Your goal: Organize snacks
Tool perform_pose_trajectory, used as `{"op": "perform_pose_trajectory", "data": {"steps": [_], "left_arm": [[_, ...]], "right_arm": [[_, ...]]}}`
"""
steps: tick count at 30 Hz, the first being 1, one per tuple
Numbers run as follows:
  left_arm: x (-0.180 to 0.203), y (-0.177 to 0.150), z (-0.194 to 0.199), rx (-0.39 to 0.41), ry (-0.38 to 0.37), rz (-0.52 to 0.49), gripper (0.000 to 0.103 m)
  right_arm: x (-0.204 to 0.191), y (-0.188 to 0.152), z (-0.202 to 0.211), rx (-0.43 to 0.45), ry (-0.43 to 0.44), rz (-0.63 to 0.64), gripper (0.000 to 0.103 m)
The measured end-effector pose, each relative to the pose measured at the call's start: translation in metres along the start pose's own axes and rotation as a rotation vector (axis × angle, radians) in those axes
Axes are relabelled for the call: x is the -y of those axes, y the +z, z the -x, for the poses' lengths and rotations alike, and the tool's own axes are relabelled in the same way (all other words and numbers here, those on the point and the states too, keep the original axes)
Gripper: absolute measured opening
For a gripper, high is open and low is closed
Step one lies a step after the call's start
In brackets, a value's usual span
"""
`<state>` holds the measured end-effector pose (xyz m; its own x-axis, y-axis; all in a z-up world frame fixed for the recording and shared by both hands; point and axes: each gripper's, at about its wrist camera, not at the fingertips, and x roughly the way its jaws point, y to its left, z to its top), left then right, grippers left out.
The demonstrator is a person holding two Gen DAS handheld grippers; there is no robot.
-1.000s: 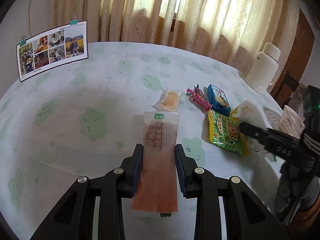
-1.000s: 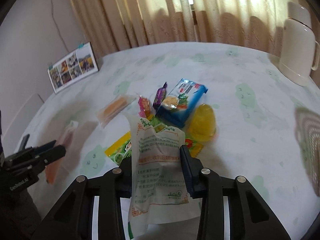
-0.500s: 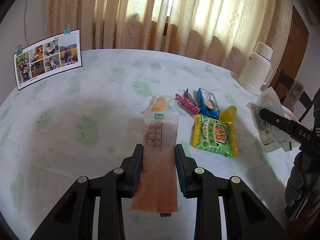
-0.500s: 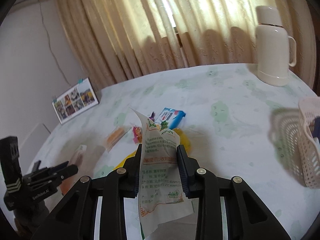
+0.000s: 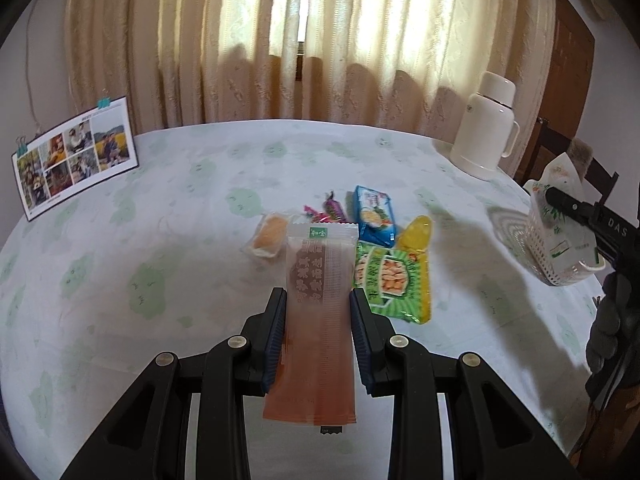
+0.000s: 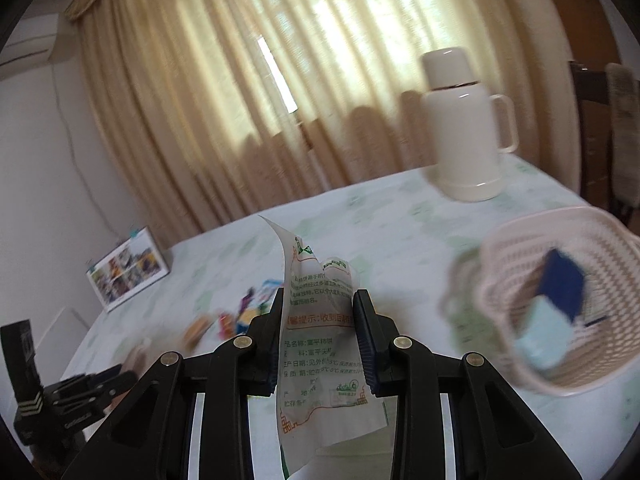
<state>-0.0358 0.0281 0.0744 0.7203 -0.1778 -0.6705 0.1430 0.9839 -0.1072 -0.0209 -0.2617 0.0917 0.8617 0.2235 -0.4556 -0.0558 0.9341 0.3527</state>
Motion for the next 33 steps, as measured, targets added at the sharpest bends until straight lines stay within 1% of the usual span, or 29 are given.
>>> {"op": "perform_pose_trajectory", "data": {"steps": [6, 10, 14, 17, 21, 24, 27, 31, 33], "left_arm": [[0.021, 0.009, 0.0, -0.005, -0.024, -0.027, 0.028], [0.035, 0.013, -0.001, -0.005, -0.028, -0.054, 0.028], [0.051, 0.015, -0.005, -0.012, -0.037, -0.082, 0.028], [0.063, 0.015, -0.009, -0.021, -0.048, -0.102, 0.028], [0.081, 0.017, -0.016, -0.035, -0.061, -0.131, 0.028], [0.093, 0.019, -0.02, -0.044, -0.072, -0.15, 0.029], [0.104, 0.02, -0.023, -0.049, -0.084, -0.167, 0.029], [0.11, 0.02, -0.025, -0.052, -0.093, -0.175, 0.029], [0.111, 0.02, -0.027, -0.054, -0.1, -0.167, 0.029]], "right_arm": [[0.043, 0.015, 0.016, 0.074, -0.123, -0.048, 0.032], [0.07, 0.024, 0.024, 0.126, -0.211, -0.057, 0.032], [0.092, 0.026, 0.02, 0.142, -0.301, -0.039, 0.032], [0.11, 0.022, 0.018, 0.128, -0.336, -0.054, 0.033], [0.128, 0.014, 0.03, 0.127, -0.28, -0.125, 0.033], [0.129, 0.009, 0.042, 0.146, -0.239, -0.144, 0.034], [0.128, 0.004, 0.048, 0.14, -0.201, -0.152, 0.035], [0.114, -0.007, 0.059, 0.128, -0.097, -0.149, 0.037], [0.096, -0.013, 0.062, 0.105, -0.034, -0.113, 0.043]]}}
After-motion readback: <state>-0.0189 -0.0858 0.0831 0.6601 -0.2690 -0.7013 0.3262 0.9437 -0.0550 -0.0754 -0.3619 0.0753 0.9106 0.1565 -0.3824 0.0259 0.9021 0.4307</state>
